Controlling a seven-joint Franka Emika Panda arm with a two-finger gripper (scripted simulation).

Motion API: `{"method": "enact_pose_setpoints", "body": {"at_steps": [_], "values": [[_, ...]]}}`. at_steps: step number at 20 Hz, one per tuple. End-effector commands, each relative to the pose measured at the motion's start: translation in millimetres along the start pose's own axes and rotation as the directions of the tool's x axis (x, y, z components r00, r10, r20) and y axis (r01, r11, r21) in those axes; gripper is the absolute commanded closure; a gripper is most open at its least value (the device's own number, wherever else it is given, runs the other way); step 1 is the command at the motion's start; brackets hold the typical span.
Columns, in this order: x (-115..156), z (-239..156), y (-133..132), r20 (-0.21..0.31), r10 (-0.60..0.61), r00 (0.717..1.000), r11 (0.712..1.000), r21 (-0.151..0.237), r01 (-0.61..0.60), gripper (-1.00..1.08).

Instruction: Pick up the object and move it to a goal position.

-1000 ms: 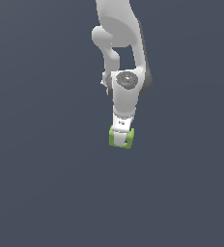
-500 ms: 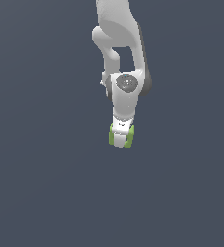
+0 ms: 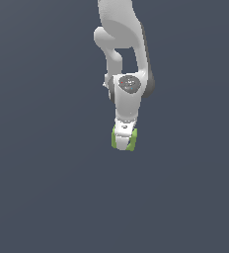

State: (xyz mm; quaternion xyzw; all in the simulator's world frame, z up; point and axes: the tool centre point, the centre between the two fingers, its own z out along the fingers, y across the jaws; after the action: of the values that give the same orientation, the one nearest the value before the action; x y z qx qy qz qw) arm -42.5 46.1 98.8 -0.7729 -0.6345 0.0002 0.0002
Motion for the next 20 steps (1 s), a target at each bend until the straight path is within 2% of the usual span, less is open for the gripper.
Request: {"method": "enact_pose_setpoints", "body": {"at_steps": [1,10,20], "values": [[-1,-5,-1,0.0,0.0,1.0,1.0,-0.001,0.0,1.08],[-12,-47,-15,0.001,0.0,1.0,1.0,-0.001,0.0,1.08],[-34,-134,-43,-0.001,-0.001,1.0,1.0,0.0,0.001,1.08]]}}
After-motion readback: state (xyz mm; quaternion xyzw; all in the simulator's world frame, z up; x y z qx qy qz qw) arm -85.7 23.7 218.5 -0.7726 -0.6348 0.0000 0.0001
